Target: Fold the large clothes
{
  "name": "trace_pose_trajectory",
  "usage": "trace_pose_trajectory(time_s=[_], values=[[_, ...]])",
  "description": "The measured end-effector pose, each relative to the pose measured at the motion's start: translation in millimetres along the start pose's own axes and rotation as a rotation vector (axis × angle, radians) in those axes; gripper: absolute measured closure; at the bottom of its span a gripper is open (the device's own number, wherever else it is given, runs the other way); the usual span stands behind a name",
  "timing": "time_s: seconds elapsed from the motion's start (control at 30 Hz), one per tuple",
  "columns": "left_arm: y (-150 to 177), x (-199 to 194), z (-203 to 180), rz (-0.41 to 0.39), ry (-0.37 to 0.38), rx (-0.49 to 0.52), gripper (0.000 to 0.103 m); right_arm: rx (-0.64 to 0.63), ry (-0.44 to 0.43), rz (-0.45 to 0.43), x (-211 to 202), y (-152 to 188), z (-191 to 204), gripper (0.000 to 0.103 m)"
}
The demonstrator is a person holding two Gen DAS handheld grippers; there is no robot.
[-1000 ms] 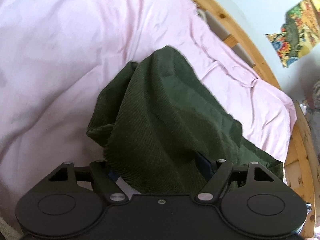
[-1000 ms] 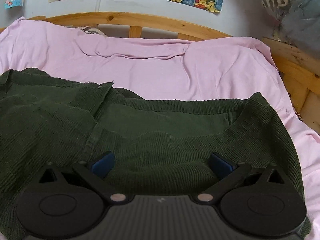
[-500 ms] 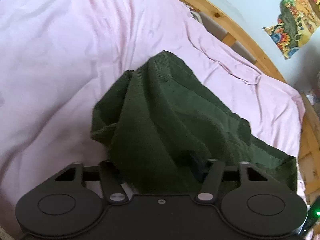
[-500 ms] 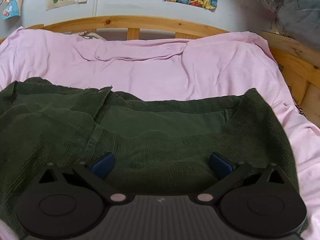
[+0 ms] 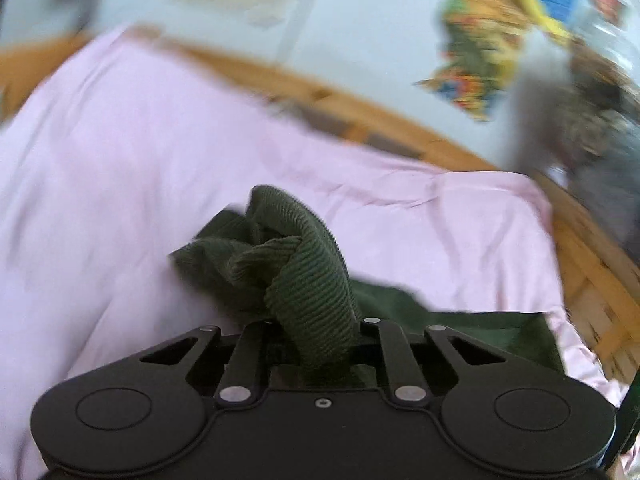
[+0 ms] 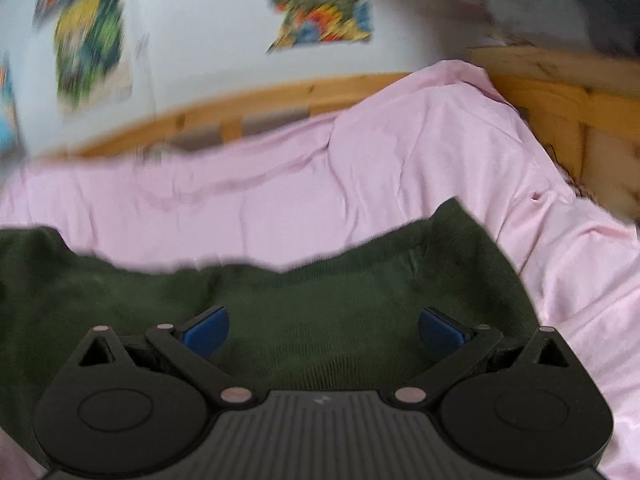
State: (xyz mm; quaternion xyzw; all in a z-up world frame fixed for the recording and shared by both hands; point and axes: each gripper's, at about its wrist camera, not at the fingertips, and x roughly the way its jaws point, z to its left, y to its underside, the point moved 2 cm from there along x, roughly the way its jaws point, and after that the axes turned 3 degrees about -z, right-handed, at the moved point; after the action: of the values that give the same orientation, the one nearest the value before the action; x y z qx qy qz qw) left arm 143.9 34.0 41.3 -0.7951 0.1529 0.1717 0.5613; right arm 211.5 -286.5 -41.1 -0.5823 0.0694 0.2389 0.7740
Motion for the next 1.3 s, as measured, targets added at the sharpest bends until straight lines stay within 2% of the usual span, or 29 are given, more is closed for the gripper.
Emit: trace_pose_trajectory(time_s=[0.07,0.13,0.27,0.3,0.37,0.5,0.6,0.7,0.8,0.93,0.97,1.03,1.07,1.13,1.23,1.3], values=[[-16,1,-36,-0.011,0.034,0.101,0.088,0.143,-0.135,-0.016,-8,-13,-21,0.000],[-23,2,-71,-0.013,0.068,0.194,0.088,0.326,-0.329,-0.012,-12,-22,-46,0.000],[-16,7,-141,0.015,0.143,0.371,0.088,0.711,-0.735,0.094,3,-20,-82,0.000],[-11,9,-156,0.024,0.157,0.416,0.088,0.802,-0.805,0.115,10,-17,-89,0.000],[6,11,-187,0.046,0.189,0.520,0.088,0.905,-0.853,0.136,20,-16,-102,0.000],[45,12,-225,0.110,0.272,0.648,0.088,0.910,-0.812,0.142,25,-26,-124,0.000],[76,14,-246,0.145,0.305,0.746,0.088,0.893,-0.770,0.131,21,-29,-140,0.000],[100,11,-263,0.139,0.317,0.836,0.088,0.766,-0.704,0.193,18,-26,-149,0.000],[122,9,-272,0.154,0.342,0.889,0.088,0.701,-0.608,0.247,20,-18,-160,0.000],[138,9,-273,0.174,0.371,0.893,0.087,0.751,-0.550,0.245,25,-13,-168,0.002],[140,10,-274,0.176,0.368,0.891,0.087,0.741,-0.531,0.232,24,-13,-166,0.006],[138,12,-276,0.181,0.367,0.873,0.087,0.678,-0.470,0.179,17,-19,-161,0.034],[134,16,-278,0.186,0.371,0.860,0.087,0.640,-0.441,0.153,13,-21,-158,0.039],[127,19,-282,0.187,0.384,0.828,0.087,0.577,-0.404,0.097,2,-26,-155,0.061],[124,22,-292,0.178,0.403,0.808,0.087,0.524,-0.340,0.054,-6,-28,-157,0.073],[130,27,-299,0.177,0.409,0.825,0.086,0.486,-0.262,0.091,-4,-23,-160,0.075]])
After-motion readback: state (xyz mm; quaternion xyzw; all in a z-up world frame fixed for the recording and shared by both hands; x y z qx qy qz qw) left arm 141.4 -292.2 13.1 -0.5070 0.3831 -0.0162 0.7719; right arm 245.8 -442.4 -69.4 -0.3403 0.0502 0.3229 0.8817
